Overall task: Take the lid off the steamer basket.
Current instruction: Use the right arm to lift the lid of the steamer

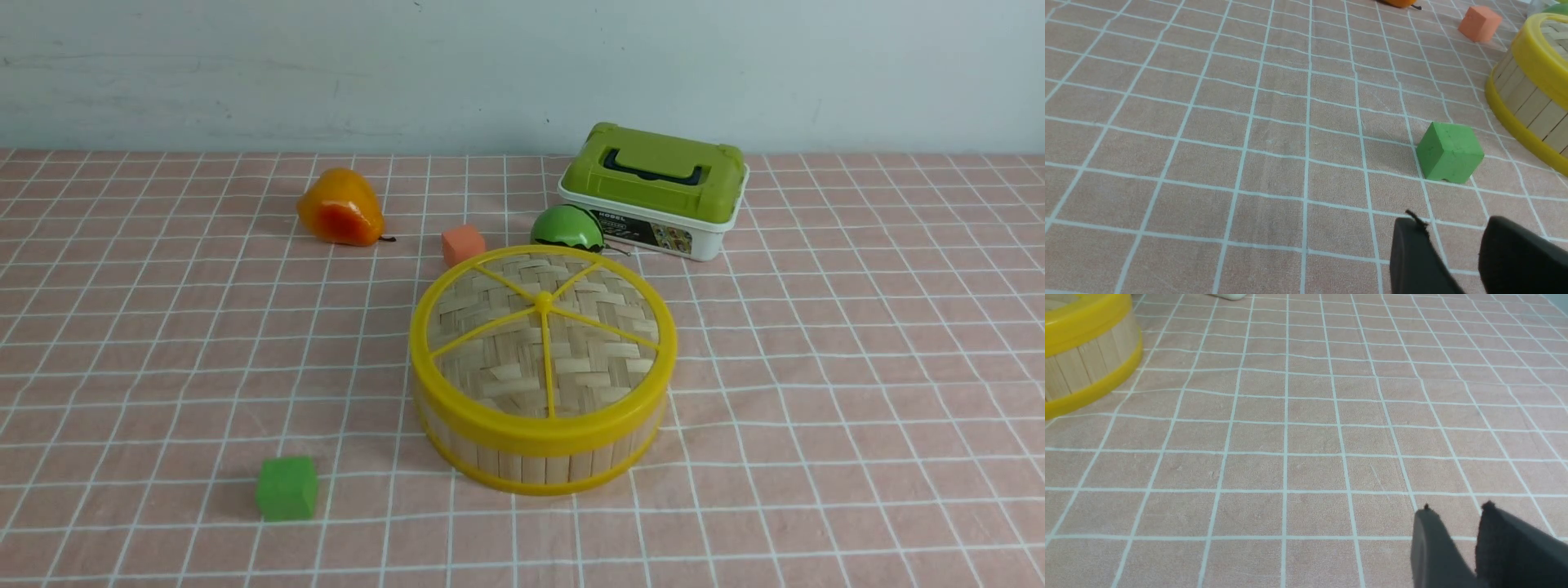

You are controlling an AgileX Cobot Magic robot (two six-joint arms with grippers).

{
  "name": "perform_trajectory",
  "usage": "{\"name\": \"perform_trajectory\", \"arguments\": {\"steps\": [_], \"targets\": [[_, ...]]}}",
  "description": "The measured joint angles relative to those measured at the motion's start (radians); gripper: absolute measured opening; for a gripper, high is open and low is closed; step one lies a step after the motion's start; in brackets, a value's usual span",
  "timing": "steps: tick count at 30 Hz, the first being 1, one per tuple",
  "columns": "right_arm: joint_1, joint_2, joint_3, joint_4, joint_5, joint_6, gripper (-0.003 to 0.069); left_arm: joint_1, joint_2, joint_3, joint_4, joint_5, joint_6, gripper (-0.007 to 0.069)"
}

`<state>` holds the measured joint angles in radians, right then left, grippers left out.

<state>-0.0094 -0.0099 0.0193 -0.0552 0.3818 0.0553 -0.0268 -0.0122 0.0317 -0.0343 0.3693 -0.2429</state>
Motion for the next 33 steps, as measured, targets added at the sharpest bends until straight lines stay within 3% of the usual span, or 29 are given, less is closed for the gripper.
{"name": "perform_trajectory", "arguments": {"steps": [33], "targets": [[0.0, 0.0, 0.0, -0.002, 0.0, 0.0, 0.0181, 0.0, 0.0, 0.0, 0.0, 0.0, 0.0, 0.0239]]}}
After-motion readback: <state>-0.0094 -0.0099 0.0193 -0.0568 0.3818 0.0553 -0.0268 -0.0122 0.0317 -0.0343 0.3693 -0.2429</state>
